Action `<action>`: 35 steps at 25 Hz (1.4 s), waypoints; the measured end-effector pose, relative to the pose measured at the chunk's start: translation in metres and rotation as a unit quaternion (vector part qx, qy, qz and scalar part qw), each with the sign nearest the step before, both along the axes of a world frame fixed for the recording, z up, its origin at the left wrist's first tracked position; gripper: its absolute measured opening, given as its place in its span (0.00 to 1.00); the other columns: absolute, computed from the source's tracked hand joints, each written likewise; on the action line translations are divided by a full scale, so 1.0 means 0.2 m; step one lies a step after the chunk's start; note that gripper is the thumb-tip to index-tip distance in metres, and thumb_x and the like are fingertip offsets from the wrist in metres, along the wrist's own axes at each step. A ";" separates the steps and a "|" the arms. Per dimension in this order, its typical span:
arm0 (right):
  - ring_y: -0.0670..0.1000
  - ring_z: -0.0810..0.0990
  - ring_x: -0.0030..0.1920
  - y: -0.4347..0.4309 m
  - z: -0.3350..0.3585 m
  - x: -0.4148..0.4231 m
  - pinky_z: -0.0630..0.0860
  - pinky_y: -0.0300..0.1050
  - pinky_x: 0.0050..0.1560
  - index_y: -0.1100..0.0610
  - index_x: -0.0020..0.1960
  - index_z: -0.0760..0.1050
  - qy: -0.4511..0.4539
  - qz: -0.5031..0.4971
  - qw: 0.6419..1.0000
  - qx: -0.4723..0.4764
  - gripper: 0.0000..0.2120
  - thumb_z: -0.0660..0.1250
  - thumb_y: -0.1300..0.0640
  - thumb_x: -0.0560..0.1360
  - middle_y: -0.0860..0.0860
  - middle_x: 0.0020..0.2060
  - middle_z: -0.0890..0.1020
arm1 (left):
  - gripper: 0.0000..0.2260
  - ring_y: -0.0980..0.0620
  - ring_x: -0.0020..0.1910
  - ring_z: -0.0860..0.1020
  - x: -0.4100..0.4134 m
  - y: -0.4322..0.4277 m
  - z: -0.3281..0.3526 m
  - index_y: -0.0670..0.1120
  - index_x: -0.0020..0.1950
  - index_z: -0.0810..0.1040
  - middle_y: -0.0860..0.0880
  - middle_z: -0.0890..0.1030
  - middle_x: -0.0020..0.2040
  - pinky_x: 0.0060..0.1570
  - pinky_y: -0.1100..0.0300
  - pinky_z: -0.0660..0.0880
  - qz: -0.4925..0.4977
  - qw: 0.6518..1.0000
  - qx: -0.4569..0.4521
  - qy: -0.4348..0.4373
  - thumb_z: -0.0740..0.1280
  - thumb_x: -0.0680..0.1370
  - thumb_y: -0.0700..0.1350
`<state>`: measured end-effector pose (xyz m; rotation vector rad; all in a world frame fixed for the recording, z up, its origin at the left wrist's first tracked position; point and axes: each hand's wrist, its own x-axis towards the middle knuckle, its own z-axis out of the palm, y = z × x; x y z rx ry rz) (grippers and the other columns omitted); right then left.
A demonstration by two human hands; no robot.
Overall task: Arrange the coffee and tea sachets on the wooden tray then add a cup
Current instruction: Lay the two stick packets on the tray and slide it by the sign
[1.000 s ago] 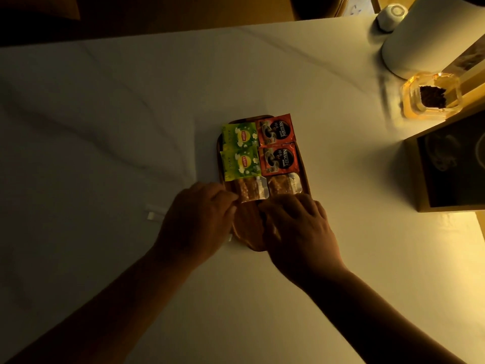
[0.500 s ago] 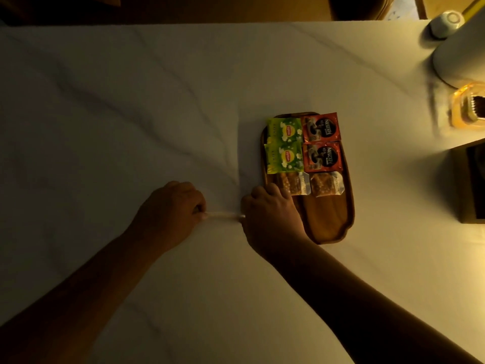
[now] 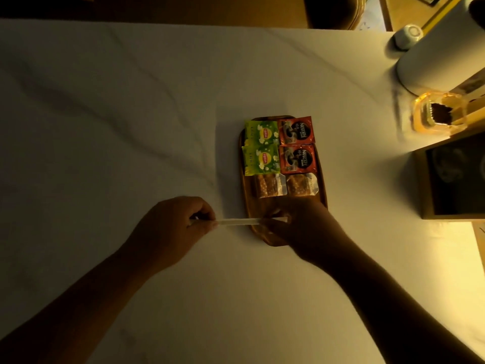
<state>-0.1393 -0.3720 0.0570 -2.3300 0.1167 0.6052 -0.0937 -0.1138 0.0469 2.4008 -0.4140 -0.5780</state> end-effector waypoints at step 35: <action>0.43 0.82 0.44 -0.54 -0.15 -0.20 0.78 0.34 0.39 0.51 0.56 0.82 -0.091 -0.130 0.987 -0.004 0.08 0.68 0.57 0.79 0.43 0.45 0.82 | 0.08 0.55 0.36 0.72 0.02 -0.45 -0.07 0.47 0.49 0.85 0.50 0.82 0.39 0.34 0.68 0.64 -0.045 0.991 0.035 -0.121 0.72 0.75 0.50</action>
